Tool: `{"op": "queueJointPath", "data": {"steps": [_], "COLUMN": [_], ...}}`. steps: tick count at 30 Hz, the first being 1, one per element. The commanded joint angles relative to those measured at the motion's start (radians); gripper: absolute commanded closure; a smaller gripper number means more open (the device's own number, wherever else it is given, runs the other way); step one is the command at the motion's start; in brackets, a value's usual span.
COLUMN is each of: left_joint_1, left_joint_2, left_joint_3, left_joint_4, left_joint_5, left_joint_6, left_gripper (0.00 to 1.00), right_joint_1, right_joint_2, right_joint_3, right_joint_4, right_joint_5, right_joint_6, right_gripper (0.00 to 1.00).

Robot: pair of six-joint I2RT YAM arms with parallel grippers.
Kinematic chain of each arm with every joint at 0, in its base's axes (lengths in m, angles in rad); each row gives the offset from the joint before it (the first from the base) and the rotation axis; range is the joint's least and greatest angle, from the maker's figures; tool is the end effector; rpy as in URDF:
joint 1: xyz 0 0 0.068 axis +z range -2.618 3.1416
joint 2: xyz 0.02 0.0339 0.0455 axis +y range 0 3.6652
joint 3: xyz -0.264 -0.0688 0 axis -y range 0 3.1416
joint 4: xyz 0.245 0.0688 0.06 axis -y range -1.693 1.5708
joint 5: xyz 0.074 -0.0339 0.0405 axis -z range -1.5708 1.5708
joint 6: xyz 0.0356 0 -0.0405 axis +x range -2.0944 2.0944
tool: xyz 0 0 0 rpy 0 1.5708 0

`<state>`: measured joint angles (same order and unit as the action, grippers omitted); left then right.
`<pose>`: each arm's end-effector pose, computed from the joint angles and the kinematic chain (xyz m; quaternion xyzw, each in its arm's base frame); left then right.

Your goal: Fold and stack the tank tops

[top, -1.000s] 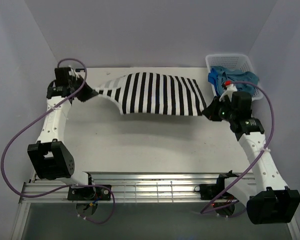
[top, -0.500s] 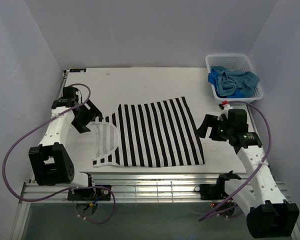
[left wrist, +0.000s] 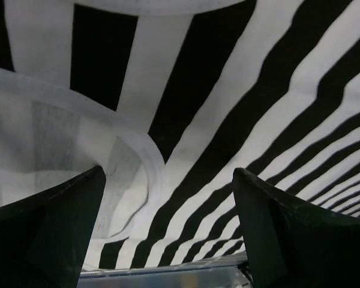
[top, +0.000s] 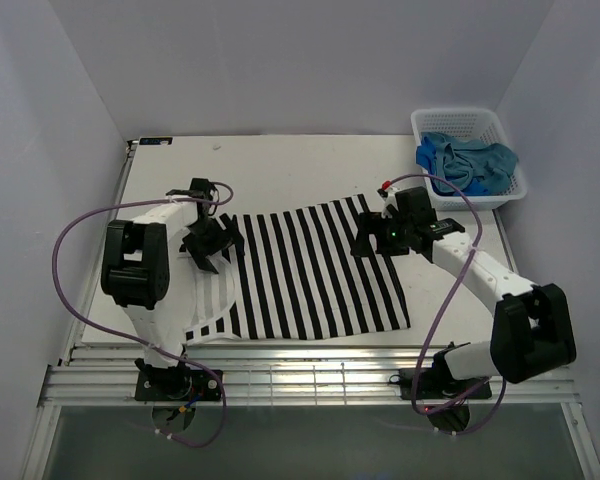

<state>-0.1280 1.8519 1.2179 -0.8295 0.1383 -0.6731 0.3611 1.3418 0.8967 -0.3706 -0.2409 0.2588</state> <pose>0.3345 -0.0480 0.1617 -0.2646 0.9604 -0.0844 0.0224 0.2603 0.1074 0.2402 -0.0914 0.9194 0.2180 0.3145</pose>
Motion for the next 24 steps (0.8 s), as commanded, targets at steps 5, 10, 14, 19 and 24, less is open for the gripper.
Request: {"op": "queueJointPath", "data": {"steps": [5,10,14,19,24], "left_joint_1": [0.013,0.014,0.016,0.021,0.021], "left_joint_2": [0.141,0.317,0.437,0.578,0.739], "left_joint_3": [0.12,0.265,0.454,0.682,0.894], "left_joint_4": [0.017,0.009,-0.016,-0.059,-0.063], "left_joint_5": [-0.077,-0.089,-0.082,-0.059,-0.017], "left_joint_6": [-0.026,-0.013,0.006,0.039,0.06], "left_gripper": [0.02,0.02,0.02,0.02,0.02], "right_joint_1": [-0.005,-0.03,-0.088,-0.14,-0.169], "right_joint_2": [0.288,0.475,0.575,0.715,0.833], "right_joint_3": [0.179,0.296,0.387,0.501,0.637], "right_joint_4": [0.111,0.111,0.105,0.101,0.093], "right_joint_5": [0.046,0.028,0.017,-0.012,-0.001], "right_joint_6": [0.002,0.003,0.016,0.014,0.003], "right_gripper": [0.1,0.1,0.1,0.1,0.1]}}
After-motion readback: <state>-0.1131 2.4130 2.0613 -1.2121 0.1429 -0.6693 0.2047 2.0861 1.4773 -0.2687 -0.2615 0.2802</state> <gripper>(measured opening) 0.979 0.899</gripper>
